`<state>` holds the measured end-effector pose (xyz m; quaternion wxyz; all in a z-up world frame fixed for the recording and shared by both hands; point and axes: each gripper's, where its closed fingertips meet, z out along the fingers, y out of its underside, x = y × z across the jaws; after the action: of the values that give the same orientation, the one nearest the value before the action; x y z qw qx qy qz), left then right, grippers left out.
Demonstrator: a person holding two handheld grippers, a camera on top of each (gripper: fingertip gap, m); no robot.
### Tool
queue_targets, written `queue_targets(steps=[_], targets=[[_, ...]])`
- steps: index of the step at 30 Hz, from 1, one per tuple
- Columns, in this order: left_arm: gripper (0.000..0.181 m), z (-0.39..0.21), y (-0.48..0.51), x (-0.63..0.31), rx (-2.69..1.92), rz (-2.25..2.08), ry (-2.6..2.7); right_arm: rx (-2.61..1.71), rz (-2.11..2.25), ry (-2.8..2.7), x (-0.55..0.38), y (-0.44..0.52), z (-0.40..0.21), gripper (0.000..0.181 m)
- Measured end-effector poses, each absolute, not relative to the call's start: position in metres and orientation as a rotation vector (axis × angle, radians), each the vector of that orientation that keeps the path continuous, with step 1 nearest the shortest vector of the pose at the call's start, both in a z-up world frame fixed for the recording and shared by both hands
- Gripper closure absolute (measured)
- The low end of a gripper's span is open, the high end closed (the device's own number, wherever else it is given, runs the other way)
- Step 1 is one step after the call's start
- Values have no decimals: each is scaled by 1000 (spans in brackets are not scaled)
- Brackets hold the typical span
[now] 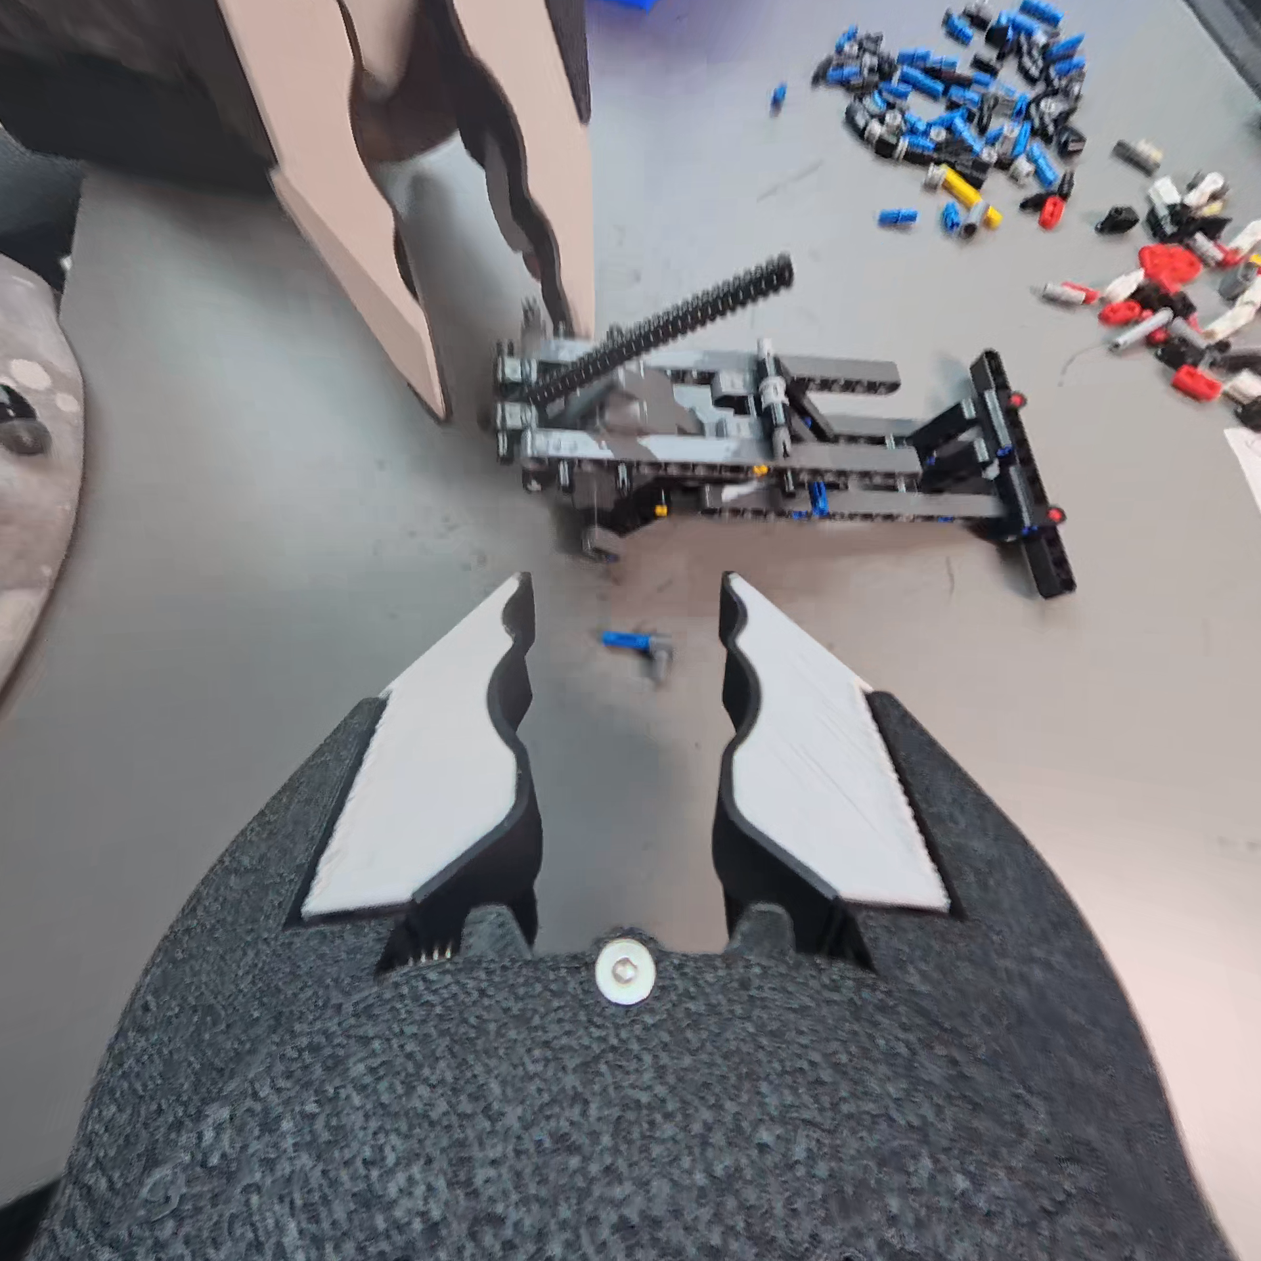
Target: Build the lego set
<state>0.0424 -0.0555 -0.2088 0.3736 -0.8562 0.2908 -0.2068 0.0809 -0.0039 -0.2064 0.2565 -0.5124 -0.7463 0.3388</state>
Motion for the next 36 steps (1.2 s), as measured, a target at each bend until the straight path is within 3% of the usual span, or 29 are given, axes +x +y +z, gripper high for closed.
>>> queue_targets(steps=[8,11,16,25,33,36], targets=[[138,-175,-50,26,-2034,-626,709,-1492,839,-2050,94,15,-230,155],[139,-164,-42,18,-1952,-624,657,-1500,736,-2089,91,19,-235,178],[141,-148,-40,31,-1817,-695,616,-1482,719,-2079,92,15,-233,178],[148,-146,-67,77,-1556,-295,1061,-1623,1516,-1842,81,-44,-166,178],[173,-156,-81,88,-1486,-166,1239,-1627,1595,-1921,76,-72,-173,178],[169,-155,-84,90,-1467,-170,1264,-1628,1626,-1896,77,-70,-168,178]])
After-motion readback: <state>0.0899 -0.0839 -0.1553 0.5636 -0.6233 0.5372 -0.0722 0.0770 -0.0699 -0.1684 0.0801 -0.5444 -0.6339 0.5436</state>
